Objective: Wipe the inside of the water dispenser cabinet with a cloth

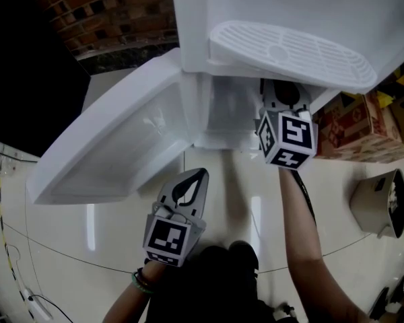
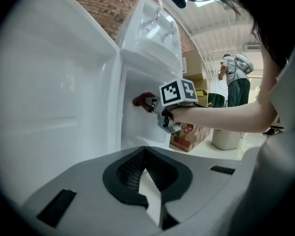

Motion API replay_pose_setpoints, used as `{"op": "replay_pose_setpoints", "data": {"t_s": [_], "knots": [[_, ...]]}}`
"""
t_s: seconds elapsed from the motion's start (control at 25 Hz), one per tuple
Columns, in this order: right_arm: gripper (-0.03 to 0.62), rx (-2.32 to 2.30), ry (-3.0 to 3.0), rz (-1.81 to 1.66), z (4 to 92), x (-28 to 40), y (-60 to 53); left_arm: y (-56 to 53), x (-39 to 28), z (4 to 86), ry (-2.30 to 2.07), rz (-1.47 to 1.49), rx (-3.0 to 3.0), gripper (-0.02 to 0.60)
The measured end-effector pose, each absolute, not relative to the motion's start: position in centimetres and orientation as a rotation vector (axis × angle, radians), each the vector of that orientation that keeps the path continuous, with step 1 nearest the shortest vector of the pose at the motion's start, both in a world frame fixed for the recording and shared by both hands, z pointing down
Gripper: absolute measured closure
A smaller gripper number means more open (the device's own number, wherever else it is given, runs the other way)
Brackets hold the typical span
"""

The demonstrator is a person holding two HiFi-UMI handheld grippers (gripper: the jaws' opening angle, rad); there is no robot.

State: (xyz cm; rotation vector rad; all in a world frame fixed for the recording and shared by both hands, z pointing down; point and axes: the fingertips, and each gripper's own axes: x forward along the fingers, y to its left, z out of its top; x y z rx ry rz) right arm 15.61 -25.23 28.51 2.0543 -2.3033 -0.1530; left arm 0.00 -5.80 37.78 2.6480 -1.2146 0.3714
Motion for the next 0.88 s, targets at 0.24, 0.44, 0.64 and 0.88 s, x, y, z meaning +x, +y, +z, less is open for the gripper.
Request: {"op": "replay_pose_setpoints", "data": {"t_s": [0.24,0.44,0.64,0.88], "knots": [[0.522,2.238,-2.142,-0.186,27.3,17.4,-24.4,-5.5,0.3,37.4,-1.214,0.363,2.644,0.603],[0.522,2.283,-2.010,0.096,33.7,20.4,-24.5,-5.4,-0.9,38.3,-1.227,0.389,2.652,0.603],[0.522,2.189,-1.917,0.206,39.4,20.7,-24.0,-5.3,-1.1,38.4,-1.240,0.372,2.620,0.603],[0.522,2.106,-1.845,0.286,44.1,21.2,-22.9,-5.0,-1.3,38.7,-1.247,0.372,2.586,0.603]]}}
